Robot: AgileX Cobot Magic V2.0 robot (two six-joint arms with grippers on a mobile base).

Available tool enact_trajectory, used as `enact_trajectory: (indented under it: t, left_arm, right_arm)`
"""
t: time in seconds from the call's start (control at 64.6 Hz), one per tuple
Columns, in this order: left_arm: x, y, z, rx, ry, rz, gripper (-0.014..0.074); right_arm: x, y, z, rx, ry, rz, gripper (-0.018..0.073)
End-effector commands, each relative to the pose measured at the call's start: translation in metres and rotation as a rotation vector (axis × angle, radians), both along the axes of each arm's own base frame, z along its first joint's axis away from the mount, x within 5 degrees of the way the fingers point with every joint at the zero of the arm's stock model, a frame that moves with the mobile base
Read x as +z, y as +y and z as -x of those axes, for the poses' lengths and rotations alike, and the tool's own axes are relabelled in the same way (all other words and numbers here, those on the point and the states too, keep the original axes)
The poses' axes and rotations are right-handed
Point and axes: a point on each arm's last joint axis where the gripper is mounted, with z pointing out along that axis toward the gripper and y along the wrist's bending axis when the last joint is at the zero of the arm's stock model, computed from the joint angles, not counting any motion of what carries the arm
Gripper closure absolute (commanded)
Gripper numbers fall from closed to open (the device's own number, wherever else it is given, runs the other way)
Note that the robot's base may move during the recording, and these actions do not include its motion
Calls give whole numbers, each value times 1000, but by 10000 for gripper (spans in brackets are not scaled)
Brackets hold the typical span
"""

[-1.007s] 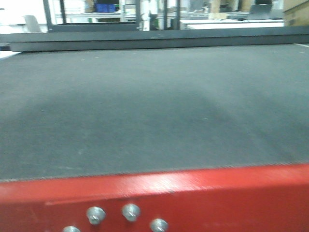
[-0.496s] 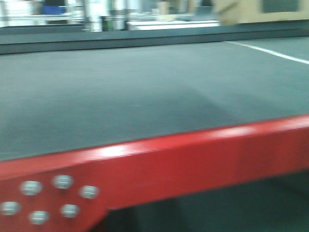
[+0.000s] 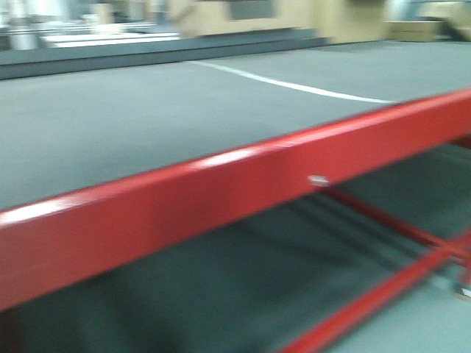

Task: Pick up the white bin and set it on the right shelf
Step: 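Drive the base away from the table while holding the bin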

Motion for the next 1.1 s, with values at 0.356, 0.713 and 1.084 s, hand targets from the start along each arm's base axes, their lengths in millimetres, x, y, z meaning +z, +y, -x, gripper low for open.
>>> enact_trajectory:
  t: [0.356, 0.713, 1.084]
  left_arm:
    - [27, -13, 20, -134, -54, 176, 335]
    - [25, -13, 16, -132, -44, 177, 335]
    - [25, -13, 16, -132, -44, 177, 335]
  right_arm:
    - [29, 15, 31, 156, -77, -129, 150]
    - [29, 14, 31, 154, -77, -130, 150]
    - [29, 14, 31, 154, -77, -130, 150]
